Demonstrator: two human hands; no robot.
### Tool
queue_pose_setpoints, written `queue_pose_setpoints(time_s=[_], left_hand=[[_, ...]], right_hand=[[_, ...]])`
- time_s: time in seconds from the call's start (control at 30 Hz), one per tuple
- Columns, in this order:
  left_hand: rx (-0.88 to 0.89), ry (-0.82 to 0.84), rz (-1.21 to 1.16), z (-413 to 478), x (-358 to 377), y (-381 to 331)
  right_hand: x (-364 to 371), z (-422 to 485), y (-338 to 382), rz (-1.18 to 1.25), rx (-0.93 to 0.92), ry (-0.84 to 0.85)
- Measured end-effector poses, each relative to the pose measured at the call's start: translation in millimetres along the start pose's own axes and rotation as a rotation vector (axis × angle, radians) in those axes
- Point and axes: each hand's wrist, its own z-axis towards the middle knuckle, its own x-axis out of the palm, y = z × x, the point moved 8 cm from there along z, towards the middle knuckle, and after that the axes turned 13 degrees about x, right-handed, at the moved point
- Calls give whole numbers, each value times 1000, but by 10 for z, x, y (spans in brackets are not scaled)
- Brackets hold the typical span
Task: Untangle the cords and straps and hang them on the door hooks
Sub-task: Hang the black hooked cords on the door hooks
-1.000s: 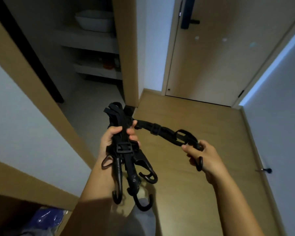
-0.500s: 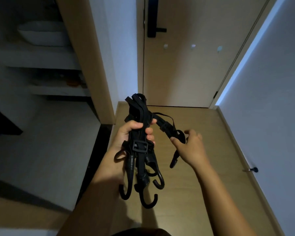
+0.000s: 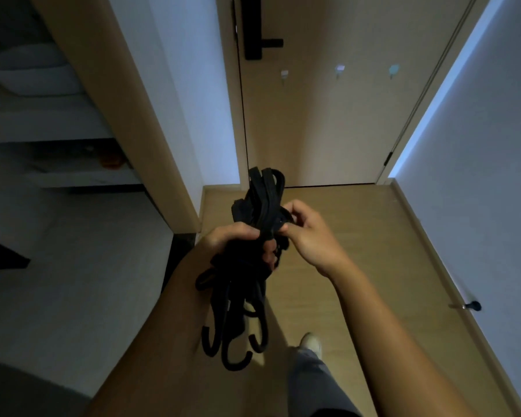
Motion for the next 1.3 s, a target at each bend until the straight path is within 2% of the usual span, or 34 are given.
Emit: queue_pose_setpoints(time_s=[0.1,0.23,0.4,0.5,0.57,0.67,0.73,0.87,0.93,1.0,1.1,1.17,1.3], left_hand=[[8,-89,65,292,-182,-121],[44,-237,455,835,-335,-351],[308,-412,399,1566,-391,-771],[453,-593,614,1923,-516,-979],[490,-668,786,2104,-529,-1096],[378,-543,863,2402,-503,-1127],[302,-414,729,2590,-518,-1105],[266,-355,410,2816,-758,-1298],[283,-353,328,2950,-869,-1467],[291,-371,413,3143,-976,-1607],[325,-456,577,3438,-1126,-1840],[354,-517,582,3570,-1255,-2031],[373,-463,469,3809,-1442,-2365]], right_hand=[[-250,384,176,139,26,-66],[-523,885,502,110,-20,-103],[-926,1437,702,113,-17,-97],[-1086,1674,708,153,-9,-26],[-1118,1798,716,188,-9,57],[-1165,2023,781,-4,-82,40],[-1249,2214,850,-48,-115,-16],[-1343,2604,956,82,-66,32],[-1399,2845,1010,183,-32,50],[-1425,3085,1129,211,-48,42],[-1393,3381,1407,140,-177,-13],[-1349,3570,1563,111,-236,-39],[-1246,4044,1610,215,-128,26]])
